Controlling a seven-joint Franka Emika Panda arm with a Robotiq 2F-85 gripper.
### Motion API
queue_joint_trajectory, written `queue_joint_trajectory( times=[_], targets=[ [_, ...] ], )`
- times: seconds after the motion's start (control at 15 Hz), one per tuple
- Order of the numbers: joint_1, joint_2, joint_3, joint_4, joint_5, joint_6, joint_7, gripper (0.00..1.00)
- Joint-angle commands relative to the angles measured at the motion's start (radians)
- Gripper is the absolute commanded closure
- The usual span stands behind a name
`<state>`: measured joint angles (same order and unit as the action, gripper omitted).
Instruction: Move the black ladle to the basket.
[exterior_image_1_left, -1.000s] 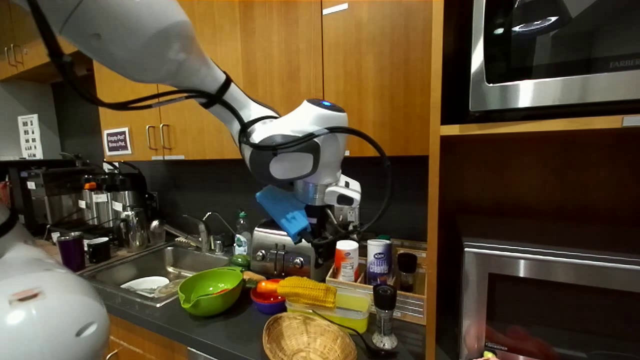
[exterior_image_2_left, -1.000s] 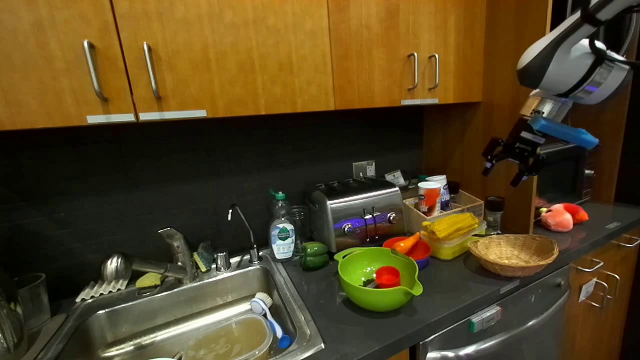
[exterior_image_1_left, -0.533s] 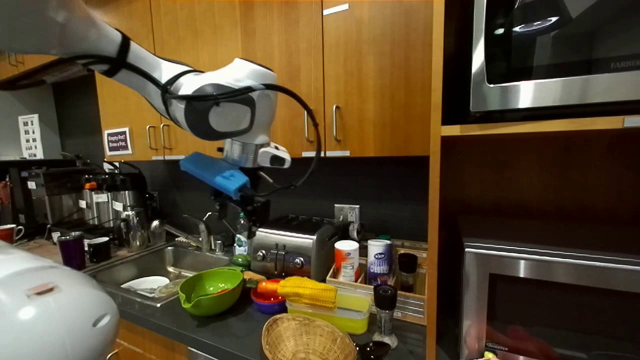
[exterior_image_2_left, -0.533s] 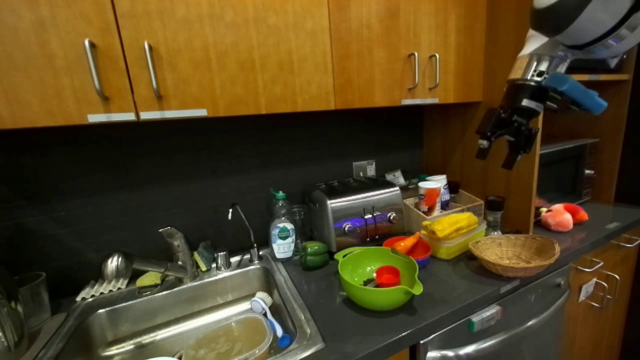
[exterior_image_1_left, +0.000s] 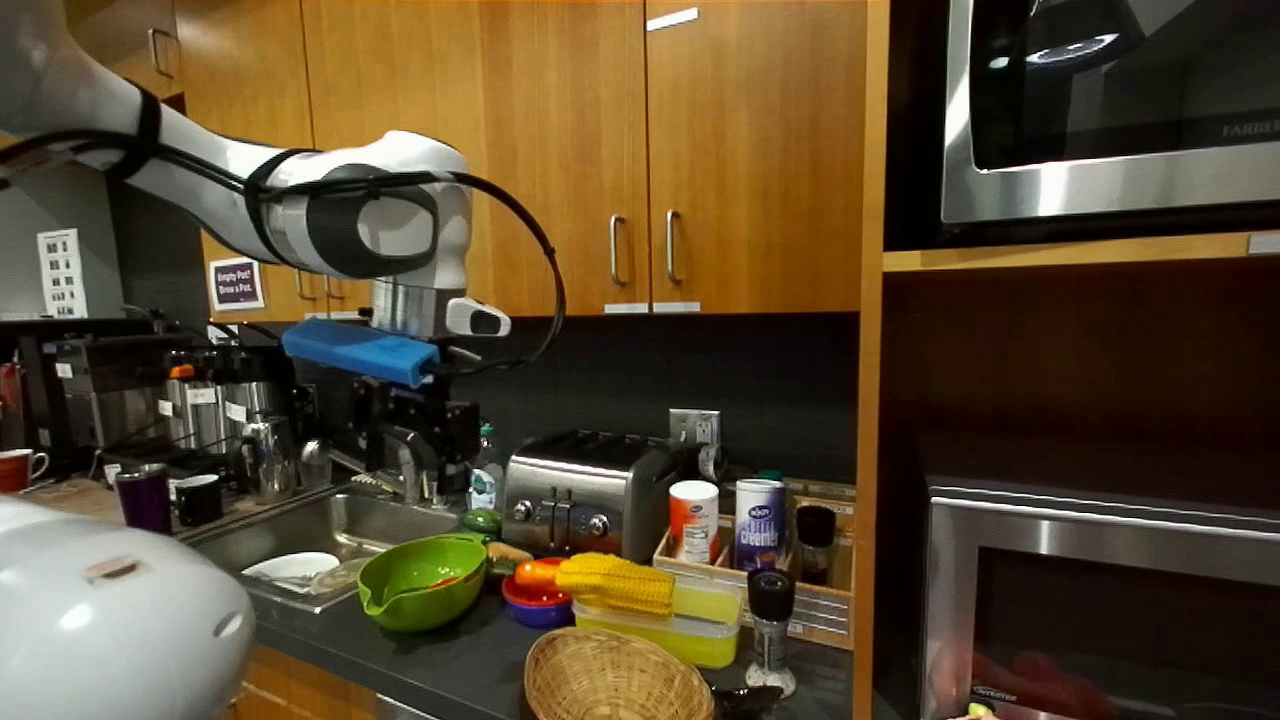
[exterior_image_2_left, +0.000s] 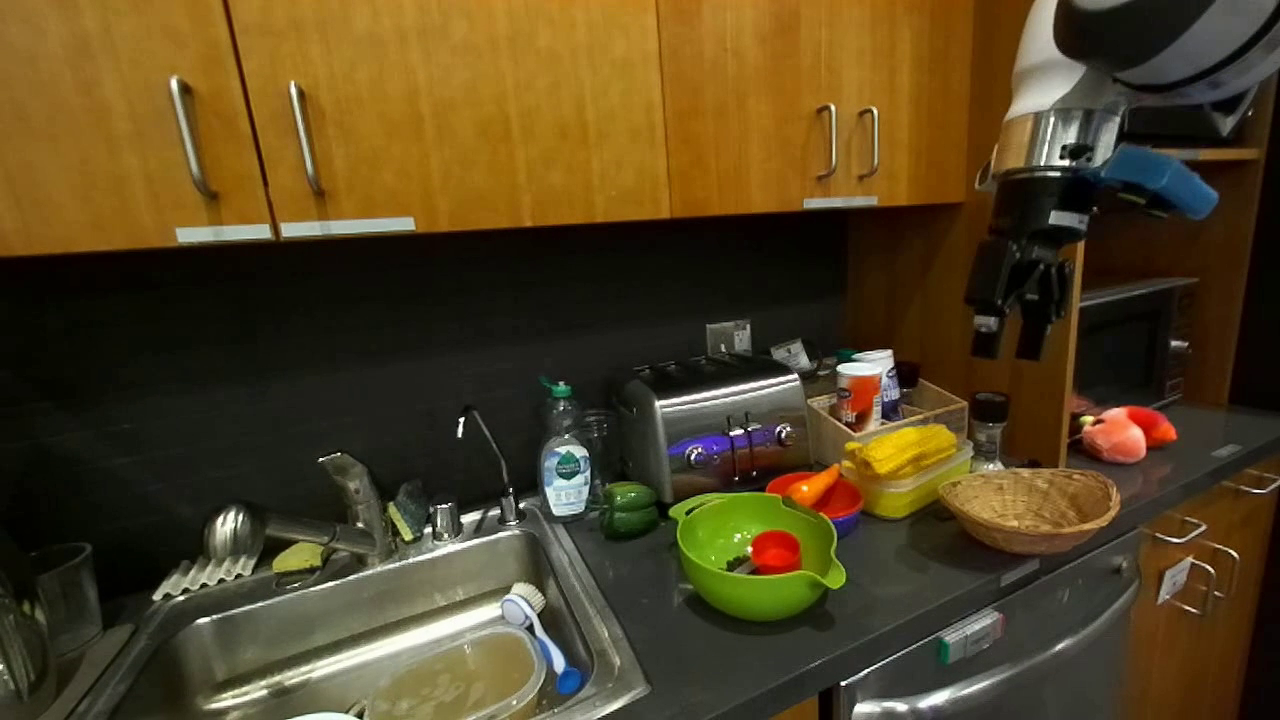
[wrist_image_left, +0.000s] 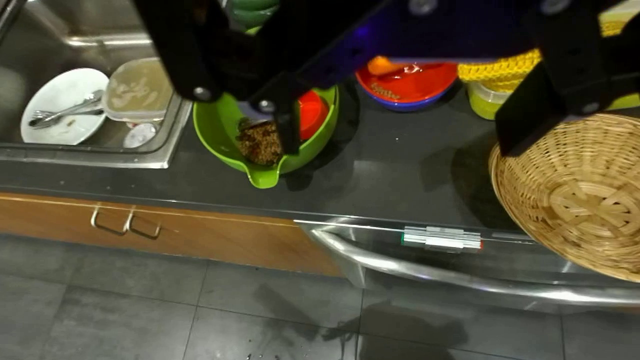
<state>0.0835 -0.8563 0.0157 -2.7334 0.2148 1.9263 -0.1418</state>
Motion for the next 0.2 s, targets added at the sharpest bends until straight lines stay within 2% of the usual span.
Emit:
queue_joint_trajectory(
  times=[0.0, 0.13],
  targets=[
    [0.009, 0.0, -0.006, 0.001, -0.013, 0.004, 0.009, 0.0],
    [0.008, 0.0, -0.005, 0.001, -0.017, 0.008, 0.01, 0.0]
  ],
)
